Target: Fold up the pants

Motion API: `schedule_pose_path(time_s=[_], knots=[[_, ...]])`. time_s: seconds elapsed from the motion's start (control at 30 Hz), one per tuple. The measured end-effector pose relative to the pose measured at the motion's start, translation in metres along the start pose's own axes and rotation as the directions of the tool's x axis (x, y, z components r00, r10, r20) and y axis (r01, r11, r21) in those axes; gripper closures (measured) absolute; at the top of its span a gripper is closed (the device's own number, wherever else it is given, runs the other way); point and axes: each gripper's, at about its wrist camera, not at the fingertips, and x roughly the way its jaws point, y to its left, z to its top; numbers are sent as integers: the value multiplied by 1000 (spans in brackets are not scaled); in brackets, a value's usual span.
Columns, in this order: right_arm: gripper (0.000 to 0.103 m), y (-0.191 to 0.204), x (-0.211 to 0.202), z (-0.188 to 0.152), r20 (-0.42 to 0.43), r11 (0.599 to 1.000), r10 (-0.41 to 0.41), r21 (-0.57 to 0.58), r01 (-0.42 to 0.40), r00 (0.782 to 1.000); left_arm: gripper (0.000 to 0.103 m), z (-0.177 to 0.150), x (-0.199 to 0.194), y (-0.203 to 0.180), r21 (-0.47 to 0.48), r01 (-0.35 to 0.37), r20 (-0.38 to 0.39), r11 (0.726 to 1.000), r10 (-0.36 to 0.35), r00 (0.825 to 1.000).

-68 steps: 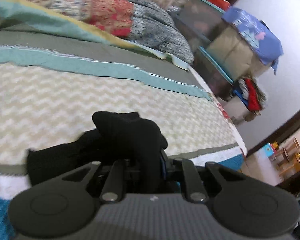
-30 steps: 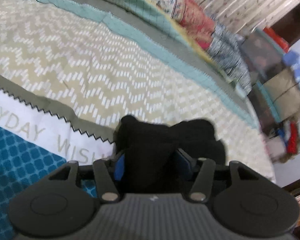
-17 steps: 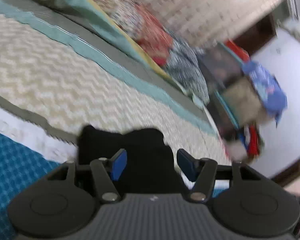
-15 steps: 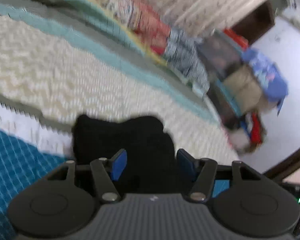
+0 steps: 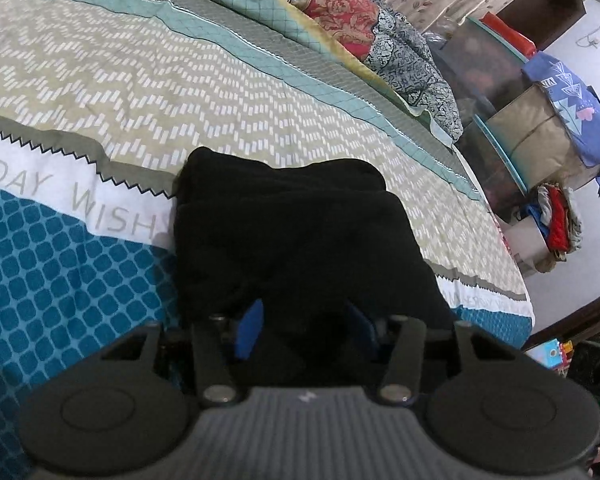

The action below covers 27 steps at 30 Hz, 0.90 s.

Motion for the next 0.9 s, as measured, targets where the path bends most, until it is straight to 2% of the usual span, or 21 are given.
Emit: schedule_pose_path(time_s=[0.9], knots=[[77, -7, -6, -6, 15, 1000, -7, 10, 7, 1000, 52, -5, -2, 1, -15, 25, 24, 1000, -24, 999]])
